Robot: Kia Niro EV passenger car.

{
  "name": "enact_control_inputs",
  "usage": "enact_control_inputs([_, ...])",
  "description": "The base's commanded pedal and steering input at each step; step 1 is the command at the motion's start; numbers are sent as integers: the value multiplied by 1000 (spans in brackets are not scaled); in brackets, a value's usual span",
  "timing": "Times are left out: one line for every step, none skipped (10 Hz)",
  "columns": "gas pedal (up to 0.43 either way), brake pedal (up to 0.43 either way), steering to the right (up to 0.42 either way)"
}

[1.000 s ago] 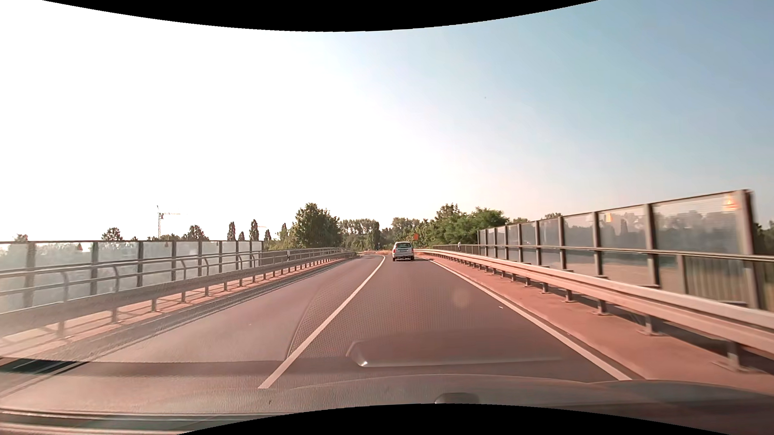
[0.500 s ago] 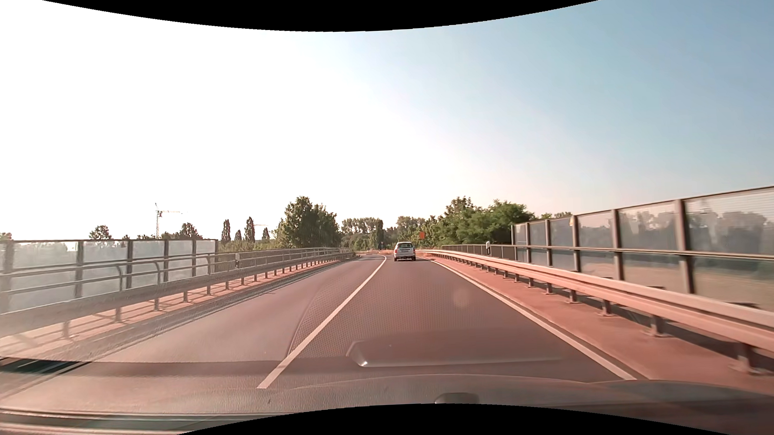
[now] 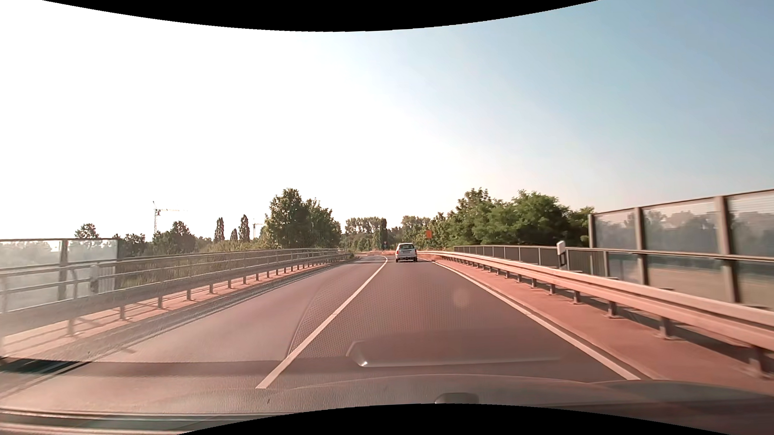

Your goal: Follow the waypoints while adhering to traffic rules and regulations

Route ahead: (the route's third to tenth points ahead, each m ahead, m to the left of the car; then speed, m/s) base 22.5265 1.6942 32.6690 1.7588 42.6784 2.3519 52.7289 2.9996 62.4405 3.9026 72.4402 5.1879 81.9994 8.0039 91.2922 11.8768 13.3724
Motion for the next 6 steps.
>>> enact_control_inputs([0,0,-9])
enact_control_inputs([0,0,-9])
enact_control_inputs([0,0,-9])
enact_control_inputs([0,0,-9])
enact_control_inputs([0,0,-9])
enact_control_inputs([0,0,-9])
